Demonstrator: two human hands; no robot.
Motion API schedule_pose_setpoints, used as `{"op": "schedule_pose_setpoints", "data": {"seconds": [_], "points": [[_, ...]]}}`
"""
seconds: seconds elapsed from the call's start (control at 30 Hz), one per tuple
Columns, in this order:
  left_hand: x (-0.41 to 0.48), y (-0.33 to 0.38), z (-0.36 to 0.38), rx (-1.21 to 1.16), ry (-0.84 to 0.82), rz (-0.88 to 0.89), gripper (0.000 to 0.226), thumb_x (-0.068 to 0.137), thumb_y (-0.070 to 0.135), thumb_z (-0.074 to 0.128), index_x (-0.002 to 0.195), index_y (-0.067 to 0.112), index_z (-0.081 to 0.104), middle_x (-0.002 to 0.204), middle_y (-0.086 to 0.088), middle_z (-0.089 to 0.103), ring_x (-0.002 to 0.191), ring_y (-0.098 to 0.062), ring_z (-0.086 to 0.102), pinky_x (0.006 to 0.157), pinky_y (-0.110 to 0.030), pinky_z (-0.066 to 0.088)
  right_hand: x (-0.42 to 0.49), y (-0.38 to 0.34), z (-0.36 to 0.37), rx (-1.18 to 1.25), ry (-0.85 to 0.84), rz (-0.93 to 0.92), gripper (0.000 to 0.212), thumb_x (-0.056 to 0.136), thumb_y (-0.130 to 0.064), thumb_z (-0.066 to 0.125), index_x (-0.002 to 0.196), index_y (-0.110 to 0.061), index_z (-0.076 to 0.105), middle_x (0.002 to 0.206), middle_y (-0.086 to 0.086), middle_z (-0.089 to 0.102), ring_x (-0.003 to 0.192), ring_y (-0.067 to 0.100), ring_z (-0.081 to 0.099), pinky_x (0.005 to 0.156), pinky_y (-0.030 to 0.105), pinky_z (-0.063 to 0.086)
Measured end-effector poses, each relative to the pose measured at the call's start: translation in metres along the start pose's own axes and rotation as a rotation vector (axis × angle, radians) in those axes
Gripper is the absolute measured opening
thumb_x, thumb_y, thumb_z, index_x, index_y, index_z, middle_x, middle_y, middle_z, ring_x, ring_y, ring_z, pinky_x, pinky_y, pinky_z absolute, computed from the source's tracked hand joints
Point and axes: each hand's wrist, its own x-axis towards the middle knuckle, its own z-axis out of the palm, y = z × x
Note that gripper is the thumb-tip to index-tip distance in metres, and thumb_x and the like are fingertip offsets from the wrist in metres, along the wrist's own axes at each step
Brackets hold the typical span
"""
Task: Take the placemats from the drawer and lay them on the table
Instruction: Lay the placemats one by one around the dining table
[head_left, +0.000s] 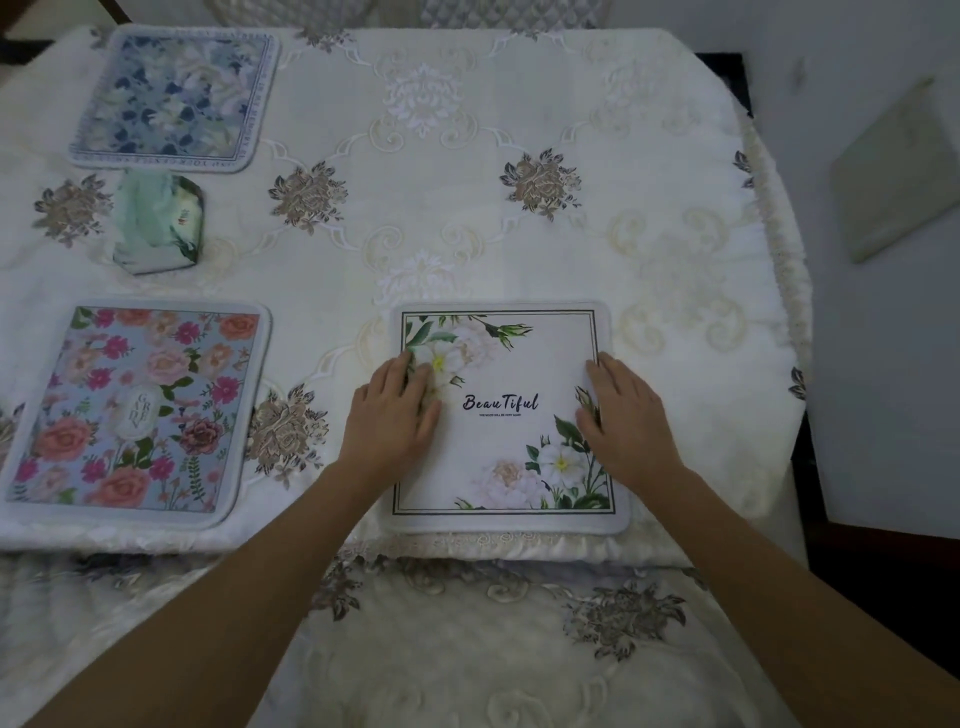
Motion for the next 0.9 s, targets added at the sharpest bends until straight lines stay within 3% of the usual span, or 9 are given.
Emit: {"op": "schedule_pose_setpoints", "data": {"seconds": [0.17,0.3,0.43,0.53,0.67,0.77,0.9], "points": [[-0.048,0.003,0.015,-0.025,-0.021,-0.007,0.063,0.1,0.049,0.025,0.149,0.013,0.039,0.159,-0.013,0.031,0.145,-0.03,0.029,0.113,-0.048,0.034,-0.065,0.006,0.015,-0.003,-0.04,-0.007,0.062,0.098,-0.038,0.042,0.153,-0.015,0.025,0.161,0.004,0.021,0.148,0.023,0.02,0.12,0.044,0.022],[-0.084,0.005,0.021,-0.049,-0.021,0.031,0.061,0.1,0.046,0.028,0.143,0.009,0.049,0.153,-0.019,0.04,0.141,-0.034,0.037,0.111,-0.047,0.039,-0.098,0.006,0.018,0.007,-0.089,0.005,0.064,0.096,-0.045,0.031,0.153,-0.017,0.025,0.161,0.002,0.021,0.148,0.022,0.02,0.119,0.046,0.023],[-0.099,0.019,0.013,-0.084,-0.041,0.005,0.06,0.098,0.05,0.024,0.14,0.015,0.051,0.148,-0.016,0.046,0.134,-0.033,0.043,0.106,-0.046,0.04,-0.103,-0.005,0.016,-0.021,-0.037,-0.002,0.056,0.094,-0.04,0.04,0.144,-0.015,0.043,0.152,0.006,0.039,0.139,0.025,0.034,0.113,0.045,0.032],[-0.106,0.036,0.008,-0.102,-0.08,0.126,0.06,0.099,0.052,0.024,0.141,0.019,0.051,0.147,-0.01,0.048,0.133,-0.031,0.044,0.107,-0.044,0.037,-0.101,-0.031,0.016,-0.046,-0.058,-0.148,0.05,0.094,-0.04,0.039,0.139,-0.019,0.048,0.145,0.002,0.046,0.132,0.021,0.04,0.106,0.045,0.04],[-0.12,0.056,0.015,-0.024,-0.127,0.299,0.054,0.1,0.052,0.026,0.139,0.023,0.05,0.148,-0.007,0.046,0.135,-0.028,0.043,0.108,-0.042,0.035,-0.107,-0.063,0.027,-0.081,-0.159,-0.339,0.055,0.093,-0.044,0.033,0.142,-0.021,0.044,0.148,-0.001,0.043,0.135,0.021,0.037,0.108,0.043,0.038],[-0.129,0.059,0.02,0.036,-0.19,0.28,0.054,0.101,0.052,0.024,0.145,0.025,0.041,0.158,-0.006,0.032,0.144,-0.025,0.029,0.114,-0.043,0.029,-0.117,-0.067,0.033,-0.144,-0.203,-0.351,0.059,0.093,-0.044,0.033,0.146,-0.022,0.039,0.155,0.0,0.035,0.142,0.022,0.03,0.112,0.046,0.033],[-0.136,0.045,0.015,0.032,-0.171,0.235,0.055,0.099,0.052,0.025,0.138,0.023,0.05,0.152,-0.005,0.039,0.137,-0.025,0.039,0.107,-0.041,0.037,-0.128,-0.053,0.027,-0.166,-0.218,-0.306,0.062,0.09,-0.045,0.037,0.148,-0.021,0.04,0.158,0.002,0.032,0.142,0.024,0.033,0.112,0.045,0.033]]}}
